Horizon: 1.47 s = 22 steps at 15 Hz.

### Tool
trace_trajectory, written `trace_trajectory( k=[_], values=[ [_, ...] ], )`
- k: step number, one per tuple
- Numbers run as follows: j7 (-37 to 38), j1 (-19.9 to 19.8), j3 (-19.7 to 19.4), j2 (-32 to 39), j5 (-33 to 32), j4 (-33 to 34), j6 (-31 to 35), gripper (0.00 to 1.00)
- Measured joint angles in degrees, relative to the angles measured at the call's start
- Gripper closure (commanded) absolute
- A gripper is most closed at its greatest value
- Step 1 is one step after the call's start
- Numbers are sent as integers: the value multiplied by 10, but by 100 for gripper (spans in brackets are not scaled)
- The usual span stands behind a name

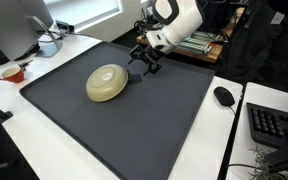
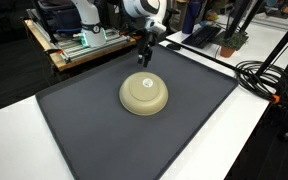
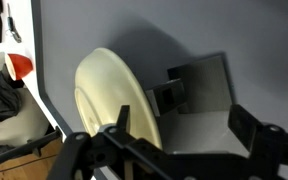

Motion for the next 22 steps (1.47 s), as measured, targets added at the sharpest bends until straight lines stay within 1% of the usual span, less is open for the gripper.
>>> trace_trajectory(
  k=[2,5,9,15,22],
  values=[
    [0,1,-3,14,0,11,0,0],
    [1,8,-9,15,-4,13,0,0],
    [30,26,-18,17,-53,16,-20,0],
    [70,39,-19,29,-136,19,-92,0],
    [101,43,-18,84,-207,46,-165,0]
  ],
)
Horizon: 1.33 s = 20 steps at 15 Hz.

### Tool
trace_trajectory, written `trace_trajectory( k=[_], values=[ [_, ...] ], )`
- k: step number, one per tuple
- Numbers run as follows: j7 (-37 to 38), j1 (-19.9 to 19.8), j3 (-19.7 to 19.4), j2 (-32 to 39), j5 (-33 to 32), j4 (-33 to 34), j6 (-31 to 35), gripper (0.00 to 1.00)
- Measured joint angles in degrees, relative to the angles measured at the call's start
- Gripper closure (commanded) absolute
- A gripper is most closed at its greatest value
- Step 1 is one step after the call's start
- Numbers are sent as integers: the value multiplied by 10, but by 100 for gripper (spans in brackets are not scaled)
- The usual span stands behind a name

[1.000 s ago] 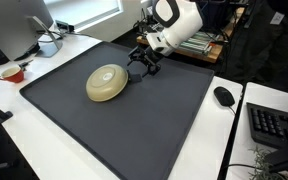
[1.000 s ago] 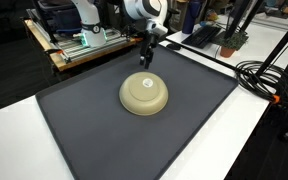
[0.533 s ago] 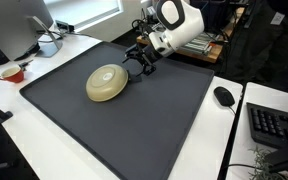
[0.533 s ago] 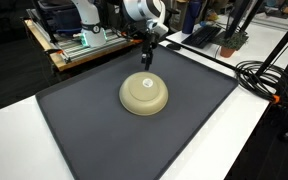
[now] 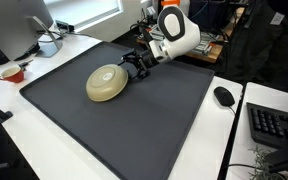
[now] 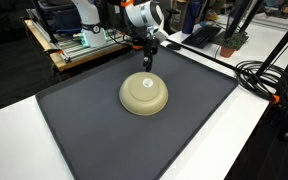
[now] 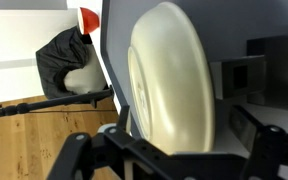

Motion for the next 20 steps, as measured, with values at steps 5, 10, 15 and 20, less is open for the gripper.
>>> trace_trajectory(
  k=[5,10,15,20],
  values=[
    [10,8,9,5,-10,7,-52,41],
    [12,15,18,3,-10,9,-86,76],
    [12,16,20,1,-13,15,-112,100],
    [12,16,18,1,-31,23,-145,99]
  ],
)
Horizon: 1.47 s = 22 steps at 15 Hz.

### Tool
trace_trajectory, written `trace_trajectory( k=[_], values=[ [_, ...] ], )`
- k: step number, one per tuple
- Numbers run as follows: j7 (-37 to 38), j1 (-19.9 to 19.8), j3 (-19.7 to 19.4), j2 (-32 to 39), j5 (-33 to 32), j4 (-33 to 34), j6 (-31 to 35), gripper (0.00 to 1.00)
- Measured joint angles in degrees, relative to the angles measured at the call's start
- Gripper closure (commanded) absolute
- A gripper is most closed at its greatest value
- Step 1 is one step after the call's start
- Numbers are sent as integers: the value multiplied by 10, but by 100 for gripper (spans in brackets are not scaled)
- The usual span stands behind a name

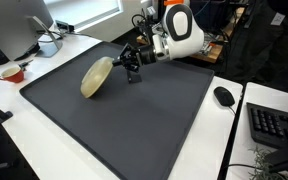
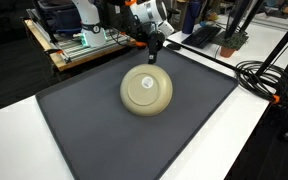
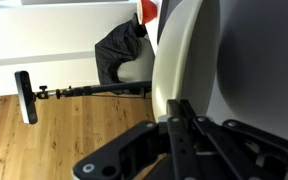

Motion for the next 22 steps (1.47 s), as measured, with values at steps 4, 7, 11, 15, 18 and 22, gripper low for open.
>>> trace_trajectory(
  k=[4,7,11,15,18,22],
  values=[
    [0,0,-4,0,-34,3,-38,99],
    [0,0,-5,0,-49,4,-59,99],
    [-1,0,-3,1,-50,4,-60,57],
    [-2,0,-2,6,-50,4,-60,31],
    [-1,-2,-4,9,-50,5,-60,60],
    [1,-6,-8,9,-50,6,-60,69]
  ],
)
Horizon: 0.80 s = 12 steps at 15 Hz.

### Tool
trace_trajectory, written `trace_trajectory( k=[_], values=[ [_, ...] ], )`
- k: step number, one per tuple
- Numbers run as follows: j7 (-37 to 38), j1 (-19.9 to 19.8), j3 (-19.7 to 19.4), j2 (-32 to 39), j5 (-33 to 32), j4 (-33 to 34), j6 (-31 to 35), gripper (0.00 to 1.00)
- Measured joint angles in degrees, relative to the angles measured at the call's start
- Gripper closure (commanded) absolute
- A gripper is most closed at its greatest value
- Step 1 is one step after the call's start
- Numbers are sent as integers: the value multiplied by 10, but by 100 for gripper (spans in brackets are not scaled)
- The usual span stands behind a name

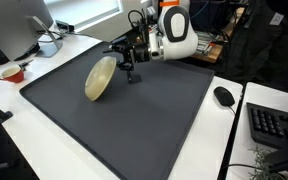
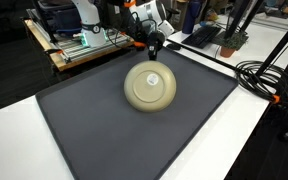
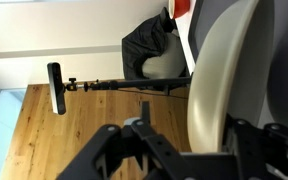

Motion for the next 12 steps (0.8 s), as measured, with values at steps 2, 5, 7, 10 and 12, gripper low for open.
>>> trace_trajectory(
  k=[2,5,7,10,12],
  values=[
    [1,-1,-3,0,0,2,-1,84],
    [6,-1,-5,0,-4,3,-9,100],
    [11,-1,-6,0,-11,3,-15,100],
    [23,0,-6,-1,-27,3,-31,98],
    [29,3,-6,-3,-38,2,-58,98]
  ],
)
